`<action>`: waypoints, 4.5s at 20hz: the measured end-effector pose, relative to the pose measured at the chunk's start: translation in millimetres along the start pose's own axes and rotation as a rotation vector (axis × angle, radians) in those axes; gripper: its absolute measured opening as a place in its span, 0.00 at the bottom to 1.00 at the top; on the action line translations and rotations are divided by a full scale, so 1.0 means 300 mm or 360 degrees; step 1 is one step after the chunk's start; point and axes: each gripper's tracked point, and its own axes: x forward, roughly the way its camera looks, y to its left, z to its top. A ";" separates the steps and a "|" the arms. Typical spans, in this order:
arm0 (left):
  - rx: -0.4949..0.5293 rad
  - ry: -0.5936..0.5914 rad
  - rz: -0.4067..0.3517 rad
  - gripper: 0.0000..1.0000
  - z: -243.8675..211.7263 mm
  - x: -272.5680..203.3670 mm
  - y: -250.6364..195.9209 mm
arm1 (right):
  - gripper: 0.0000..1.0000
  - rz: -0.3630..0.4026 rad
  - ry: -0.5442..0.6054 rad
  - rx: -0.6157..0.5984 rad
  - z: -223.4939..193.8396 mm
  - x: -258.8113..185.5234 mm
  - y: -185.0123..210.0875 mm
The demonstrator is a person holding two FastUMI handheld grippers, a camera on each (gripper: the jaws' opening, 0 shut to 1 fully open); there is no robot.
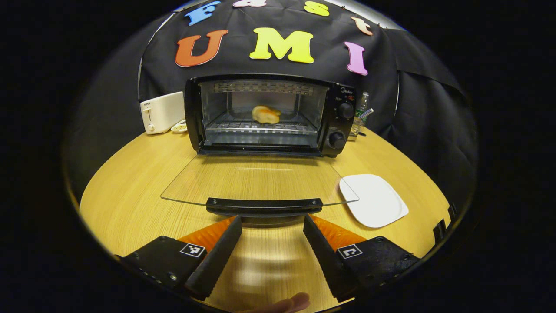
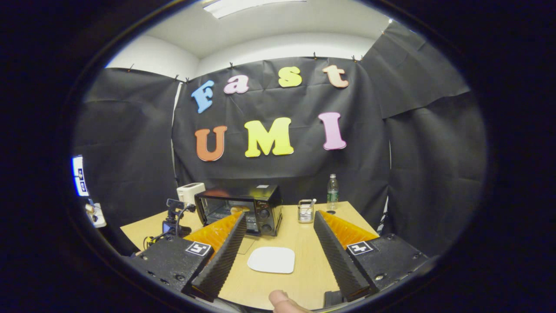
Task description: Open the electric oven with the left hand, put the food in, and close the electric oven.
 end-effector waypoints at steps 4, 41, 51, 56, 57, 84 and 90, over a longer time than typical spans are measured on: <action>0.0043 0.0032 0.0038 0.93 0.010 0.007 0.013 | 0.96 0.0016 0.0019 0.0035 -0.028 0.007 -0.011; -0.0074 -0.0089 0.0063 0.98 0.498 0.079 0.062 | 0.96 -0.0004 0.0062 0.0042 -0.044 -0.020 -0.062; -0.0100 -0.0329 0.0111 0.94 0.665 0.006 0.185 | 0.96 -0.0023 0.0051 0.0036 -0.041 -0.004 -0.061; -0.0058 -0.0544 0.0069 0.94 0.715 -0.240 0.114 | 0.96 -0.0057 0.0034 0.0032 -0.025 -0.018 -0.062; -0.0041 -0.0595 0.0075 0.94 0.722 -0.295 0.104 | 0.96 -0.0069 0.0021 0.0025 -0.013 -0.025 -0.064; 0.0099 -0.1038 0.0145 0.94 0.411 -1.076 0.038 | 0.99 -0.0203 -0.0182 0.0113 0.149 -0.248 -0.093; 0.0069 -0.1039 0.0140 0.94 0.419 -1.075 0.047 | 0.99 -0.0194 -0.0191 0.0112 0.156 -0.246 -0.088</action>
